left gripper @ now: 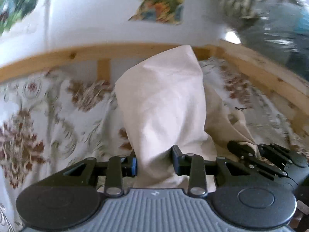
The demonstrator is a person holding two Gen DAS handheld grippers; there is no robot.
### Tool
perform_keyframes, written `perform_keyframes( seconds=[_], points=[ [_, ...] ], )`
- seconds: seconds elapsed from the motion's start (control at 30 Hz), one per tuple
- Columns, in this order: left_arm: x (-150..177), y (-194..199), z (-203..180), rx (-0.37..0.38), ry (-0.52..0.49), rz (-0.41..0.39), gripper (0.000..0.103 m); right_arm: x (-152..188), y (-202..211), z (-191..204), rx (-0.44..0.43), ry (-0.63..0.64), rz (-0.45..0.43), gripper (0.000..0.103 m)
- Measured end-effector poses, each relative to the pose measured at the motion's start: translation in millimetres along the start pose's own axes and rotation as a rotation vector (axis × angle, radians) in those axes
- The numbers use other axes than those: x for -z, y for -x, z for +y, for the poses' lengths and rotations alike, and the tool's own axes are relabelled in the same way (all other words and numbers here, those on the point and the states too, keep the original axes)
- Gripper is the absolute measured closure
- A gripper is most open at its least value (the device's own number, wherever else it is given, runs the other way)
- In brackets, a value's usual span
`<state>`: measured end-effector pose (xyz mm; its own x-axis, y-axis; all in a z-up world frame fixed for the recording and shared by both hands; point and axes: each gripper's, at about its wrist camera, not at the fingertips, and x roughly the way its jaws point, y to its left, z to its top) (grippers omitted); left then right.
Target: Fold large clothes
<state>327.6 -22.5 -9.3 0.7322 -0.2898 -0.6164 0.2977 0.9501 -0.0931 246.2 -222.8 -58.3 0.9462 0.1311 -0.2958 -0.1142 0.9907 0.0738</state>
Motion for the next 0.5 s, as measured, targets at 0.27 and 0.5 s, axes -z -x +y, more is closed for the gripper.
perform_keyframes(
  seconds=[0.27,0.5],
  points=[
    [27,-40,44,-0.092,0.17,0.069,0.048,32,-39,-20,0.007,-0.07,0.155,0.04],
    [30,-26,29,-0.141,0.141,0.048,0.012,33,-35,-30,0.04,-0.113,0.155,0.019]
  ],
)
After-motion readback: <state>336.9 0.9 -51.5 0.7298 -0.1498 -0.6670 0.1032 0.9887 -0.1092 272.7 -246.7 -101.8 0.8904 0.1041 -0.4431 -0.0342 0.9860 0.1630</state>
